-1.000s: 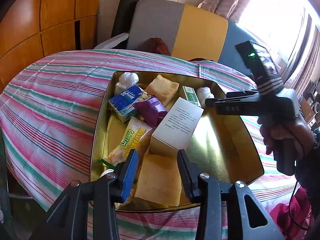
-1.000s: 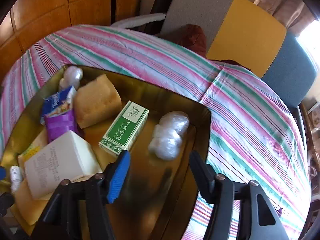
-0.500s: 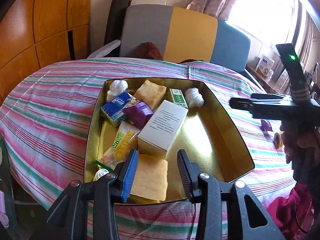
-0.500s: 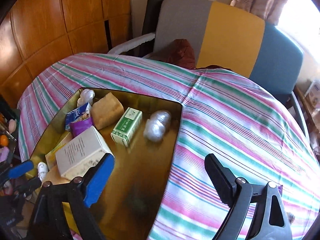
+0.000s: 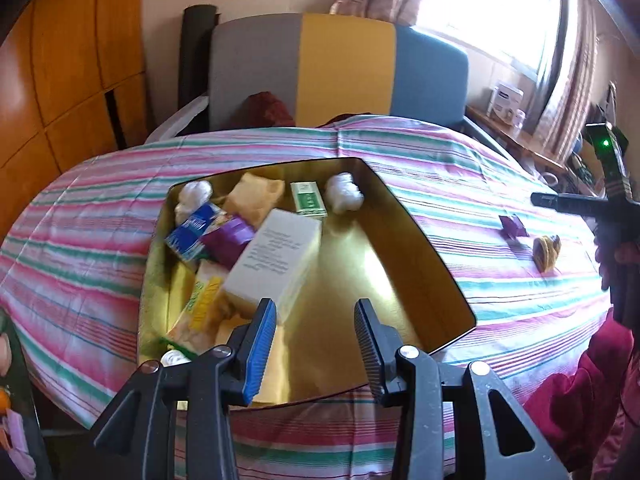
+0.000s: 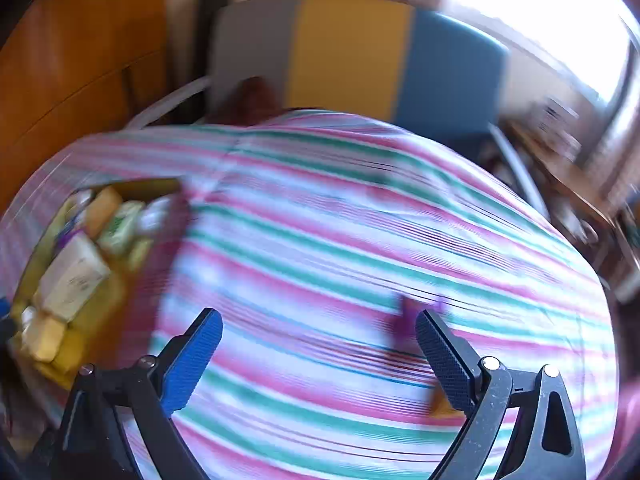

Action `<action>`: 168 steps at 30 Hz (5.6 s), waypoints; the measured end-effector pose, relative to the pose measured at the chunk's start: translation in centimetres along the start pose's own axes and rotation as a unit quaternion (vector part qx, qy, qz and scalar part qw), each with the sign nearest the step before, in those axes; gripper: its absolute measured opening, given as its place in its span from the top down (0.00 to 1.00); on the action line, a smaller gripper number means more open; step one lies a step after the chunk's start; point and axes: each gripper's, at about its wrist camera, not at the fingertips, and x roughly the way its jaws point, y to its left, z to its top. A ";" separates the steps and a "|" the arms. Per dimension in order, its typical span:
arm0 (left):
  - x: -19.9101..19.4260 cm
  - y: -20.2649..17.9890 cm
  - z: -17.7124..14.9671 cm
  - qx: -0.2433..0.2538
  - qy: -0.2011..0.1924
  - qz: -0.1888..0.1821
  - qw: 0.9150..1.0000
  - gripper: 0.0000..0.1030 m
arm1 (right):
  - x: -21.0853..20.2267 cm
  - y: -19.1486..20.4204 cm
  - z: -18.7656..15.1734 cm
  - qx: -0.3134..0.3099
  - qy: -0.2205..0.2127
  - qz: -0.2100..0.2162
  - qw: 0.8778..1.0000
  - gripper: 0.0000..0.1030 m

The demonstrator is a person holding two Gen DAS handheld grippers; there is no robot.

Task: Organize objects
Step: 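Move both tools back to the purple packet and yellow hat, then grasp the purple packet with the left tool while the right tool grasps the yellow knit hat, then carry the purple packet into the tray and open the left tool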

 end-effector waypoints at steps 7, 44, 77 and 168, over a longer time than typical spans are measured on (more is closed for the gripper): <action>0.4 -4.5 1.4 0.056 0.000 -0.008 0.998 0.61 | 1.7 -11.4 -3.3 0.186 -0.008 -0.080 0.979 0.02; 14.7 -28.8 7.5 0.290 0.081 -0.130 0.945 0.52 | 1.4 -18.8 -6.6 0.419 -0.009 0.028 0.907 0.00; 14.1 -24.1 1.5 0.196 0.117 -0.157 0.961 0.70 | 4.6 -17.6 -6.4 0.379 0.062 0.053 0.922 0.02; 1.8 -3.0 0.7 0.013 0.006 -0.025 1.000 0.70 | 9.4 -8.2 -6.0 0.045 0.138 -0.073 0.987 0.58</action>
